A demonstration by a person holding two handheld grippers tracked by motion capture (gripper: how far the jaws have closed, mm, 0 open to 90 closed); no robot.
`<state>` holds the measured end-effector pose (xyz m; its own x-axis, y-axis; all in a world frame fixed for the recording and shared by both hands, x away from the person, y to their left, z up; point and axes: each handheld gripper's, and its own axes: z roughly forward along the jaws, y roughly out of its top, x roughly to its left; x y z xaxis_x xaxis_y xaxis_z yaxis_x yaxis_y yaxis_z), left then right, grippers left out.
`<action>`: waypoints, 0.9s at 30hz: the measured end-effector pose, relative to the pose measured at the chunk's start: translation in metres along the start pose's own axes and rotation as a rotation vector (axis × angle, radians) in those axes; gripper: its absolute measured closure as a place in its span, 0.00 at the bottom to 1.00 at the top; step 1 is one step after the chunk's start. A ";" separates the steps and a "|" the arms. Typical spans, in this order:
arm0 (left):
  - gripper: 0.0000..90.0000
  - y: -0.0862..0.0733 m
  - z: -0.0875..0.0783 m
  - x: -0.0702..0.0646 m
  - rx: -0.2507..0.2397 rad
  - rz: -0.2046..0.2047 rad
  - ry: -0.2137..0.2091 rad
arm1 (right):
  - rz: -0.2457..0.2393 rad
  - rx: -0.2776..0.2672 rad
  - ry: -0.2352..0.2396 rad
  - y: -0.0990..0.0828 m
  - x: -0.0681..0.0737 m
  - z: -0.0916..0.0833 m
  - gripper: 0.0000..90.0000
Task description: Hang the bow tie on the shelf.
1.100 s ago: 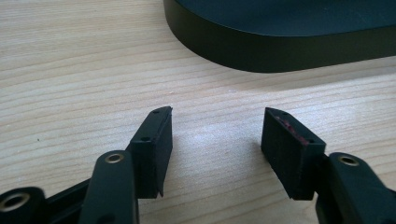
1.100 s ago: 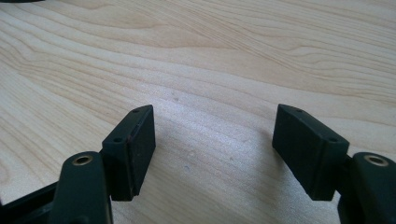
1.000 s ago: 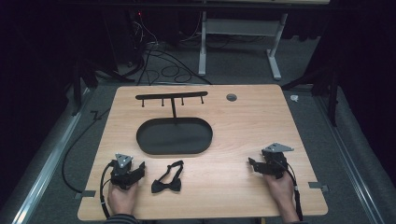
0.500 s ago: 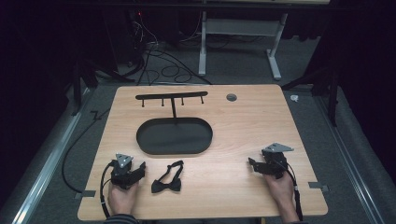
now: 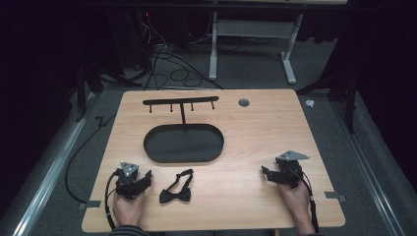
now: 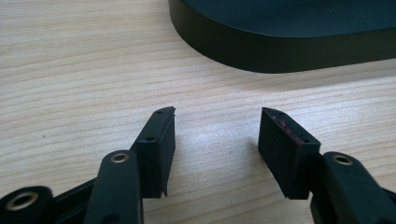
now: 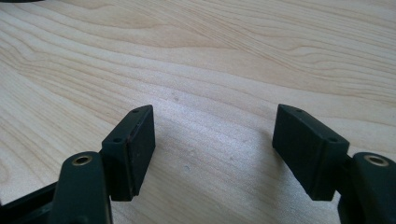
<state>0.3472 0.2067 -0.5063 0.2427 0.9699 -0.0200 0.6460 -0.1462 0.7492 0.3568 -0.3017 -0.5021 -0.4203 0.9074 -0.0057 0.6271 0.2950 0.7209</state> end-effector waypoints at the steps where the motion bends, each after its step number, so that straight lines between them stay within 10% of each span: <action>1: 0.52 0.000 -0.001 0.000 -0.003 -0.001 0.004 | 0.000 0.000 0.000 0.000 0.000 0.000 0.35; 27: 0.53 0.020 -0.021 -0.041 -0.009 0.095 -0.149 | 0.000 0.000 0.000 0.000 0.000 0.000 0.35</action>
<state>0.3353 0.1682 -0.4764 0.4072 0.9122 -0.0465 0.6088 -0.2331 0.7583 0.3568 -0.3017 -0.5021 -0.4202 0.9074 -0.0054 0.6271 0.2947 0.7211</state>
